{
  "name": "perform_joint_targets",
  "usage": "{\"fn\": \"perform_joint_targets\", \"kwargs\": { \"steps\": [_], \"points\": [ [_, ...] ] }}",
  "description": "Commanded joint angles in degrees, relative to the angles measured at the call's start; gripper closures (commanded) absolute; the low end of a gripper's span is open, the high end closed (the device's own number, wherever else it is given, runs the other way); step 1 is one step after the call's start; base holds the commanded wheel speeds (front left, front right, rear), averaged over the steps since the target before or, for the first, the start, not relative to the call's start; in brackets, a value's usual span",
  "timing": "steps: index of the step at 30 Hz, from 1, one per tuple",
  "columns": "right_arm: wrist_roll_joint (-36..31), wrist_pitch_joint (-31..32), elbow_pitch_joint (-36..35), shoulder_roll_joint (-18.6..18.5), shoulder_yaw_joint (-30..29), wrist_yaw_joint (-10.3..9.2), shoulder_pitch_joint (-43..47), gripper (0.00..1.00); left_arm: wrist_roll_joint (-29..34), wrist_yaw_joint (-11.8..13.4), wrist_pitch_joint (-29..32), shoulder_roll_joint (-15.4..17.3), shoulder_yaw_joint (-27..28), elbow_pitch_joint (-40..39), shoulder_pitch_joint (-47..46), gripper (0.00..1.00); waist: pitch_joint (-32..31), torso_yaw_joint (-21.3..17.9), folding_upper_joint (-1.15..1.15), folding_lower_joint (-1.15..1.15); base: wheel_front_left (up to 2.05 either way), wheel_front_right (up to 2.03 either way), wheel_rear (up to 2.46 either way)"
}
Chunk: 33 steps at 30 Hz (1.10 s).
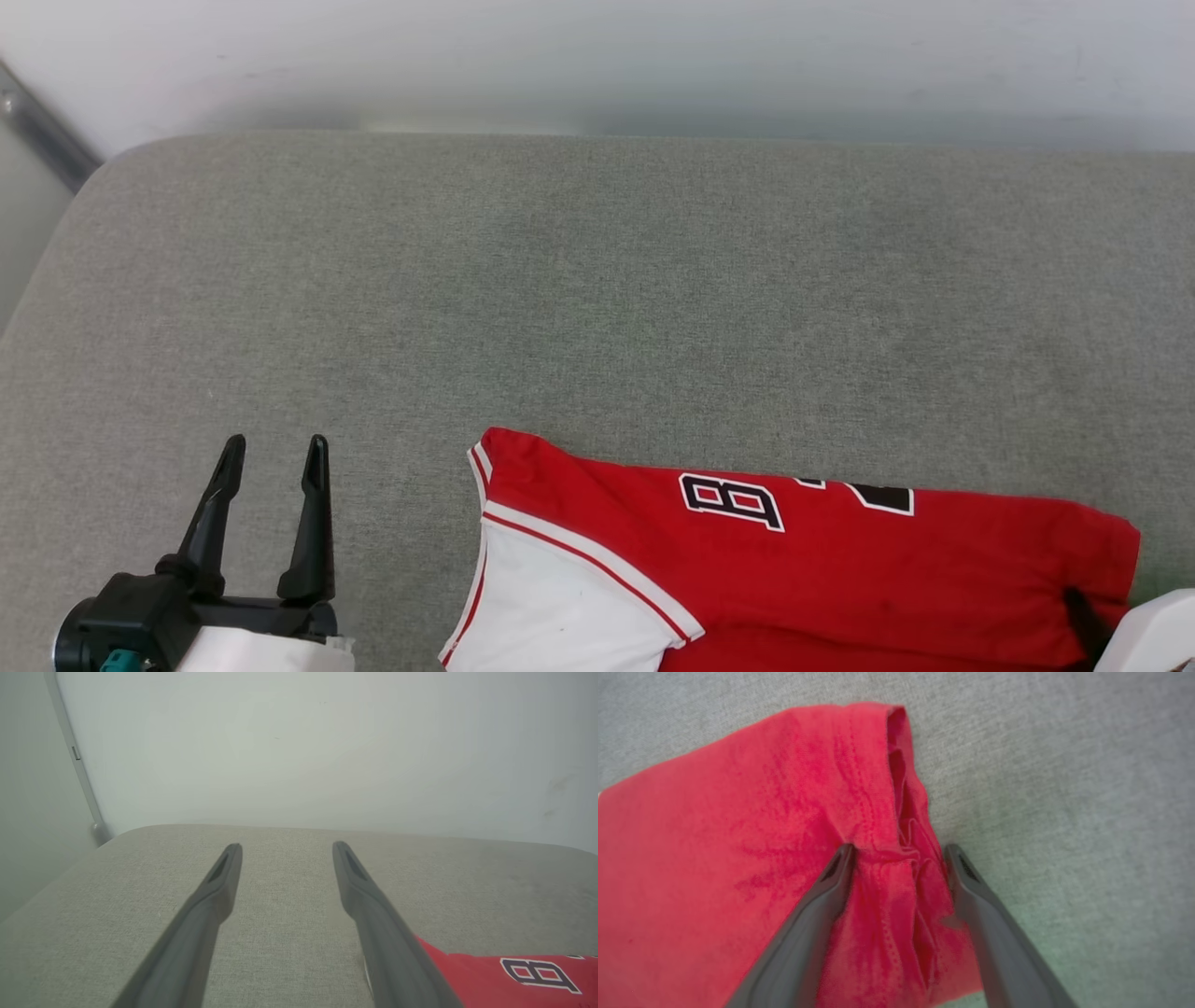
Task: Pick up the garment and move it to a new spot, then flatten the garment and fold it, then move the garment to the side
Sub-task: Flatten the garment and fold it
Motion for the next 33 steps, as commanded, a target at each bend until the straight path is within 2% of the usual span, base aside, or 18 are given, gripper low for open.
{"fn": "perform_joint_targets", "kwargs": {
  "steps": [1, 2, 4, 11, 17, 23, 27, 33],
  "points": [
    [0.7, 1.3, 4.2, 3.2, 3.5, 0.37, 0.4, 0.00, 0.3, -0.1, -0.1, -0.1, -0.5, 0.0, -0.7, 0.00, 0.1, 0.0, 0.00, 0.01, 0.00, 0.00, 0.00],
    [1.0, 1.2, 4.6, 3.4, 4.4, 0.49, 0.5, 0.51, 0.1, -0.1, -0.1, 0.1, -0.6, 0.1, -0.7, 0.00, 0.1, -0.1, 0.00, 0.01, 0.00, 0.00, 0.00],
    [1.6, 0.5, 4.9, 3.6, 5.2, 0.50, 0.3, 1.00, -0.1, -0.1, -0.1, 0.4, -0.7, 0.2, -0.8, 0.00, 0.0, -0.2, 0.00, 0.01, 0.00, 0.00, 0.00],
    [1.4, -3.0, 2.4, 0.1, 3.1, 0.15, -0.7, 1.00, 0.0, -0.1, -0.1, 1.0, -0.3, 0.6, 0.3, 0.00, -1.2, -1.3, 0.00, 0.01, 0.00, 0.00, 0.00],
    [-0.4, -4.2, 0.2, -3.3, -3.1, 0.10, -1.6, 1.00, -0.2, -0.1, -0.1, 1.3, -0.3, 0.3, 0.5, 0.00, -1.9, -2.5, 0.00, 0.01, 0.00, 0.00, 0.00],
    [-2.7, -3.2, -0.9, -4.0, -7.0, 0.11, -1.9, 1.00, -0.3, -0.1, -0.1, 1.3, -0.6, 0.7, 0.8, 0.00, -2.4, -3.4, 0.00, 0.01, 0.00, 0.00, 0.00],
    [-1.4, -1.5, -3.5, -2.9, -5.3, 0.12, 0.0, 1.00, -0.2, -0.1, -0.1, 1.1, -0.6, 1.1, 1.7, 0.00, -3.5, -4.2, 0.00, 0.01, 0.00, 0.00, 0.00],
    [1.1, 2.5, -10.4, -1.6, 0.5, 0.13, 3.7, 1.00, -0.1, -0.1, -0.1, 0.6, -0.8, 1.3, 2.3, 0.00, -5.3, -4.9, 0.00, 0.01, 0.00, 0.00, 0.00]
  ]
}}
